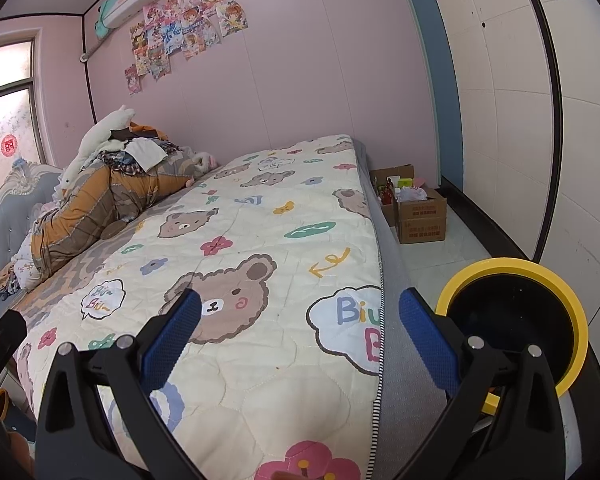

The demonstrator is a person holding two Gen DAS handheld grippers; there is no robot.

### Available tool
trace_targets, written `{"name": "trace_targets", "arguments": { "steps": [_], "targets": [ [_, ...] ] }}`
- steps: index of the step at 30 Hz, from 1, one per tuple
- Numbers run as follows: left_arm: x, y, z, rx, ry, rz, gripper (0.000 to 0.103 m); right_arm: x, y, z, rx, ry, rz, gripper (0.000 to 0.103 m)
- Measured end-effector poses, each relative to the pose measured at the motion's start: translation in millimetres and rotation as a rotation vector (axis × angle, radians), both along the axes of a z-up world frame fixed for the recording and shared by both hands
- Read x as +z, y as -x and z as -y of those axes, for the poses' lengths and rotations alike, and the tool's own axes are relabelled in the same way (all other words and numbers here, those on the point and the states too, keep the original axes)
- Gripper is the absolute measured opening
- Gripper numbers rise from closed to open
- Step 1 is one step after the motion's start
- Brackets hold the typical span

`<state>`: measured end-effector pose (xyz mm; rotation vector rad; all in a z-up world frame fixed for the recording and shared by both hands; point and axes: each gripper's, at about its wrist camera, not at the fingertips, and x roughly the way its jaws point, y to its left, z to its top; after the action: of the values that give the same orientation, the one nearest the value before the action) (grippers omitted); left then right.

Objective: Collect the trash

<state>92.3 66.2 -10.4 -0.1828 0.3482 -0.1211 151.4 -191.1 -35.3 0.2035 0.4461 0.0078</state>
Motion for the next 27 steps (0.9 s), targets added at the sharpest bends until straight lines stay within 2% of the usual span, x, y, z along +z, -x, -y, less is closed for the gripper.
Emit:
{"name": "trace_targets", "arguments": {
  "steps": [27],
  "targets": [
    [-3.9, -1.5, 3.5, -0.011, -0.003, -0.015, 0.095, -2.0, -1.5, 1.5, -0.004, -0.009, -0.01, 0.095]
  ]
}}
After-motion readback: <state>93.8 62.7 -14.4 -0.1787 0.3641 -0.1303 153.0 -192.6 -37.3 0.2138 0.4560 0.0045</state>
